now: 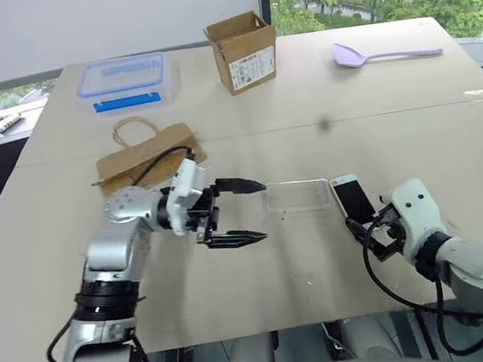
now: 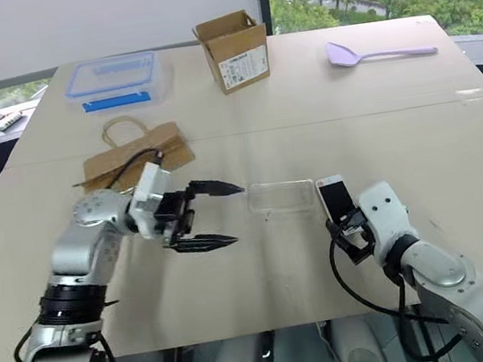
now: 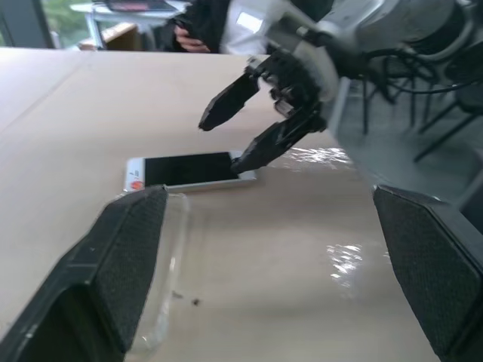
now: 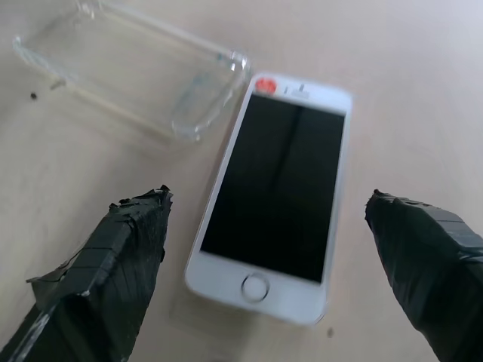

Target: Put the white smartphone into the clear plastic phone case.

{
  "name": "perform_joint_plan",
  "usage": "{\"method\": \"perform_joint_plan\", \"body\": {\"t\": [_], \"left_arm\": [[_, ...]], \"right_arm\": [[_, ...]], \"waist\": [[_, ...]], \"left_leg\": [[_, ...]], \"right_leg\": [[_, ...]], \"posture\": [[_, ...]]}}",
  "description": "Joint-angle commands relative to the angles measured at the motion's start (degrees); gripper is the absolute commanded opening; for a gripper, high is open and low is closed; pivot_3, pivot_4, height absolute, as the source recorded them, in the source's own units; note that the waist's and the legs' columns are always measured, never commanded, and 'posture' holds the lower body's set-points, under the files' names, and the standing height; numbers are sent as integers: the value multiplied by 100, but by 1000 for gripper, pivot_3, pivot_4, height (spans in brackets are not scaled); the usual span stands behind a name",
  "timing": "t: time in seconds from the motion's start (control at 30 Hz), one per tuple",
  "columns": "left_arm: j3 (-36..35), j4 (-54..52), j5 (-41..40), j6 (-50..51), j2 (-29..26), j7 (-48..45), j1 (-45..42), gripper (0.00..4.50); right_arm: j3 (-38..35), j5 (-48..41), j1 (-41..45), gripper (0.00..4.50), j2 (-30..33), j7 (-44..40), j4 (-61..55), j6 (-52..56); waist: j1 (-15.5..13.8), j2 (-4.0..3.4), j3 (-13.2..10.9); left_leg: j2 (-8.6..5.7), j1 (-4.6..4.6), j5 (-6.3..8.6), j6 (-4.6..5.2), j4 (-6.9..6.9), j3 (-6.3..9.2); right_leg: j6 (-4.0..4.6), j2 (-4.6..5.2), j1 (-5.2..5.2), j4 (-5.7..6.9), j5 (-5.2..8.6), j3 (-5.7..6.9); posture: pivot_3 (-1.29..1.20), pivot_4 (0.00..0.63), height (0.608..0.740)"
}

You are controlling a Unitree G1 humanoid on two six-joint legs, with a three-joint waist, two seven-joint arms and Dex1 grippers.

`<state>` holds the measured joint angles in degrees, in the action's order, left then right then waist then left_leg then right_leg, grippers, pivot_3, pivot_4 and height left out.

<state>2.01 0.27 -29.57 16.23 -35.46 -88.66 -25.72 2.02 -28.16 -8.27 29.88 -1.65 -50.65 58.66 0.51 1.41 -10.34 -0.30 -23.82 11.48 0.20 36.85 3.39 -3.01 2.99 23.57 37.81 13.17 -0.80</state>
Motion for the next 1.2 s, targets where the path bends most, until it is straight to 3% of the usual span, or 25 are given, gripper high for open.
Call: {"method": "perform_joint_plan", "body": {"t": [0.03, 0.43, 0.7, 0.9, 1.07, 1.17, 1.2], "left_arm": [[-122, -219, -215, 137, -159, 1, 68, 4472], [-170, -26, -133, 322, -1043, -219, -172, 4472], [-116, -1, -52, 344, -1161, -230, -577, 4472], [-48, 53, 57, 246, -1285, -371, -697, 4472], [-46, -2, 15, 338, -1272, -306, -733, 4472], [-91, -104, -44, 424, -1246, -172, -625, 4500], [-99, -149, -58, 440, -1248, -138, -577, 4500]], "right_arm": [[-124, -9, 158, 4500, -98, -22, -95, 263], [-344, -520, 826, 4500, -555, -217, 22, 1495], [-329, 5, 1257, 4500, -810, 188, 429, 2068], [-24, 171, 1509, 4500, -711, 168, 465, 2719], [-86, 148, 1595, 4500, -1015, -56, 815, 2770], [-45, 140, 1588, 3798, -844, -363, 1062, 2363], [-39, 142, 1571, 3330, -739, -459, 1120, 2296]], "waist": [[16, 1, 0], [29, -1, -1], [28, 0, 0], [47, 0, 0], [58, 7, 4], [77, 20, 12], [87, 25, 15]], "left_leg": [[0, 0, 0, 0, 0, -1], [6, 0, 0, 0, -11, -1], [4, -1, 0, 0, -20, -3], [5, 2, 0, 0, -24, -8], [7, 4, 0, 0, -25, -4], [8, 7, 0, 0, -25, -6], [9, 7, 0, 0, -25, -7]], "right_leg": [[0, 0, 0, -1, 0, -1], [1, -7, 9, -3, 0, -3], [0, -6, 10, -9, 0, -2], [0, -8, 11, -10, 0, -7], [0, -10, 10, -11, 0, -4], [1, -10, 9, -11, 0, -7], [1, -10, 9, -12, 0, -7]], "posture": [[0, 150, 740], [0, 150, 740], [0, 150, 740], [0, 150, 740], [0, 150, 740], [0, 150, 740], [0, 150, 740]]}}
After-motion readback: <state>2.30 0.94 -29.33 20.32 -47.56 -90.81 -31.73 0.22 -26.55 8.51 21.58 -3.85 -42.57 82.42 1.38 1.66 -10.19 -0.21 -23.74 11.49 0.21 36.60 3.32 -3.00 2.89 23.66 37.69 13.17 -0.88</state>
